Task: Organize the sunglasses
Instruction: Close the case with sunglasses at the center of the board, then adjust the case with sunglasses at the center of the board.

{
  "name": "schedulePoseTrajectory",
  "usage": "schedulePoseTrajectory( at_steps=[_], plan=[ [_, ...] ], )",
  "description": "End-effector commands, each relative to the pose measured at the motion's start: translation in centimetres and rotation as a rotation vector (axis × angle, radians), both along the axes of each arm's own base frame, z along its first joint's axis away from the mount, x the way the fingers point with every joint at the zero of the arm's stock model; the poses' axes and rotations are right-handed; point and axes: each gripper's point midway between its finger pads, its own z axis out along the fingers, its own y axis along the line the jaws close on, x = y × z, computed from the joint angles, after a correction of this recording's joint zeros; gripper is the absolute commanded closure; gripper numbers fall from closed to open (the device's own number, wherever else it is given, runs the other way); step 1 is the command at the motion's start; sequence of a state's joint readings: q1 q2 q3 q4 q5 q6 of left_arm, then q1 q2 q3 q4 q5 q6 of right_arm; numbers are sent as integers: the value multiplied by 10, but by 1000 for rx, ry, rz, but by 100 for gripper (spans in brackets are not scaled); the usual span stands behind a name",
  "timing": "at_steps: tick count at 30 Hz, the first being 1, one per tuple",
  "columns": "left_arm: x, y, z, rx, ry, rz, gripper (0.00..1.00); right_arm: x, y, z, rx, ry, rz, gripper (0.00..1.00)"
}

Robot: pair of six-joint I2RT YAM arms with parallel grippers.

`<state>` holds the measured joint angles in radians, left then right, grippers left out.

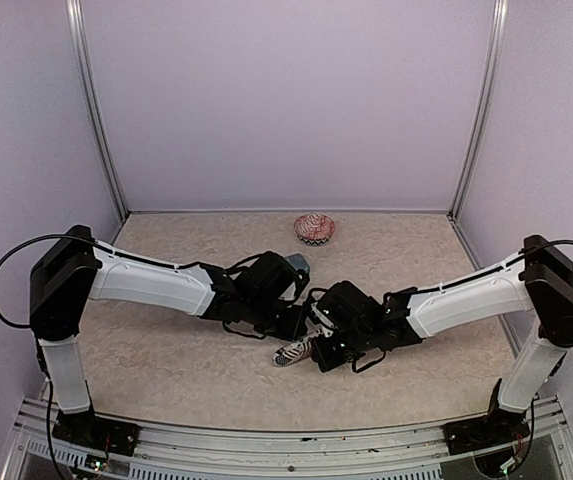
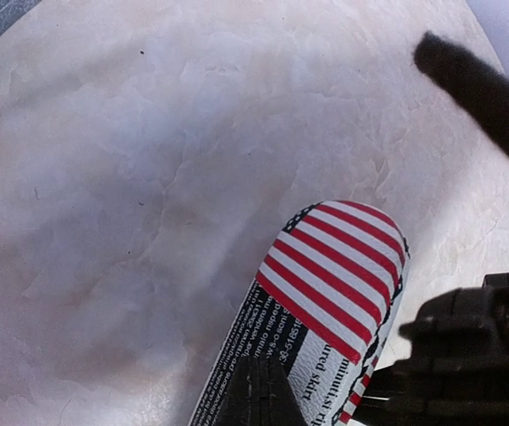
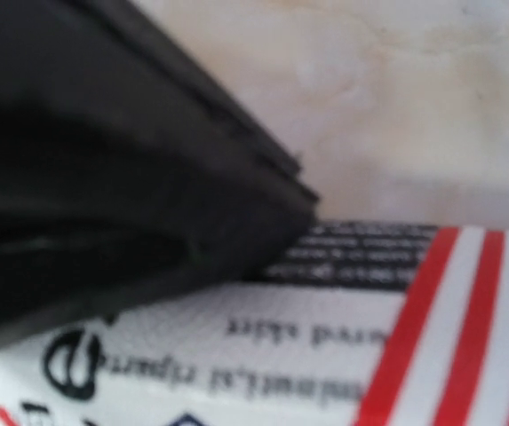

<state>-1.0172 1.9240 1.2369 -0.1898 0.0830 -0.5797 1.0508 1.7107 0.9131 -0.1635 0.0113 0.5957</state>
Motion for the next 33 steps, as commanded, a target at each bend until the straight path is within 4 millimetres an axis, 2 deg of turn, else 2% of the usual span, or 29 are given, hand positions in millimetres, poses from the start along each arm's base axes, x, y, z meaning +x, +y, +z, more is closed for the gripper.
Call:
schedulePoseTrajectory(
  at_steps=[1,13,23,29,33],
  plan=[
    [-21,-11,5,-27,20,-66,100,26,15,45,139,-143,-64,100],
    [-11,2,18,-36,-9,-30,100,27,2,39,136,-150,-107,100],
    [6,25,30,-46,-35,31,100,30,-1,47,156,-166,-117,100],
    [12,40,41,-58,-54,57,100,33,-11,52,151,-190,-145,100],
    [17,53,48,-58,-76,88,100,35,-18,62,167,-225,-153,100]
  ],
)
